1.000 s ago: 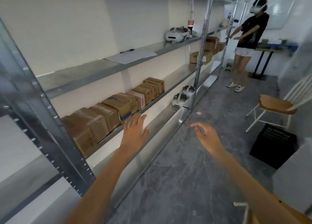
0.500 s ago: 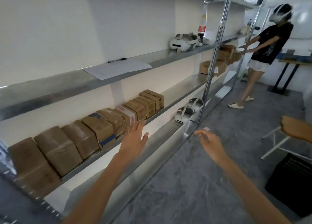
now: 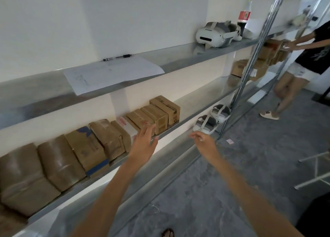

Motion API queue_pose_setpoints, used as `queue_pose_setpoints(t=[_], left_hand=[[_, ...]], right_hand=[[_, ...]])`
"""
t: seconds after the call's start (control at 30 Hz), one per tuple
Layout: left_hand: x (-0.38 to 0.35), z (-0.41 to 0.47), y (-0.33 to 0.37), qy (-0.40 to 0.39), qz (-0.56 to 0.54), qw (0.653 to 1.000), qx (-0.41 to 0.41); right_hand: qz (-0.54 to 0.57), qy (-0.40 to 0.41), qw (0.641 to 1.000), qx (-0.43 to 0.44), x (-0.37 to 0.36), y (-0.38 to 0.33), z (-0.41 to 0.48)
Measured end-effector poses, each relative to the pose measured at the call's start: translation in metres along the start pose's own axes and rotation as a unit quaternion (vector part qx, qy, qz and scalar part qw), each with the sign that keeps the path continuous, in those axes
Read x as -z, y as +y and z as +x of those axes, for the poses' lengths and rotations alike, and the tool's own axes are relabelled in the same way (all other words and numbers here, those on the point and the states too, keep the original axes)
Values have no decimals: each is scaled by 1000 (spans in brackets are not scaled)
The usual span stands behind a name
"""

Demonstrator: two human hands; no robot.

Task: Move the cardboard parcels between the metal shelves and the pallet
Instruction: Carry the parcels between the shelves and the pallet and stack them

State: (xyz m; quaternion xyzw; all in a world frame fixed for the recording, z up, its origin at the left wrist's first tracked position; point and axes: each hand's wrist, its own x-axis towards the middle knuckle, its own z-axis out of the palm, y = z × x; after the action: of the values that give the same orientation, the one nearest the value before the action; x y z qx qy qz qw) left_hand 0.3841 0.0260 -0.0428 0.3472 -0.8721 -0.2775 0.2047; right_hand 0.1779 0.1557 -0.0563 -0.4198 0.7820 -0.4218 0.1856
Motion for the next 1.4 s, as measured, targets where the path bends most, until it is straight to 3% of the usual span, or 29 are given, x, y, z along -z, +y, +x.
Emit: queue_pose_setpoints(t=[0.43,0.6,0.83,1.17,1.4], left_hand=[[-26,169,-36,13,-30,997,74],[-33,206,-53,17,1,996,93],[-63,259,-44,30,43,989,140],[-105,294,-49,74,99,955,270],[-112,295,-31,126,80,939,309]], right_hand=[[-46,-25,998,36,-34,-12,200],[-151,-30,986,63,-58,1,270],[-270,-159,950,2,-86,21,346],[-192,-265,939,101,-81,45,401],[-113,-223,957,143,-37,33,438]])
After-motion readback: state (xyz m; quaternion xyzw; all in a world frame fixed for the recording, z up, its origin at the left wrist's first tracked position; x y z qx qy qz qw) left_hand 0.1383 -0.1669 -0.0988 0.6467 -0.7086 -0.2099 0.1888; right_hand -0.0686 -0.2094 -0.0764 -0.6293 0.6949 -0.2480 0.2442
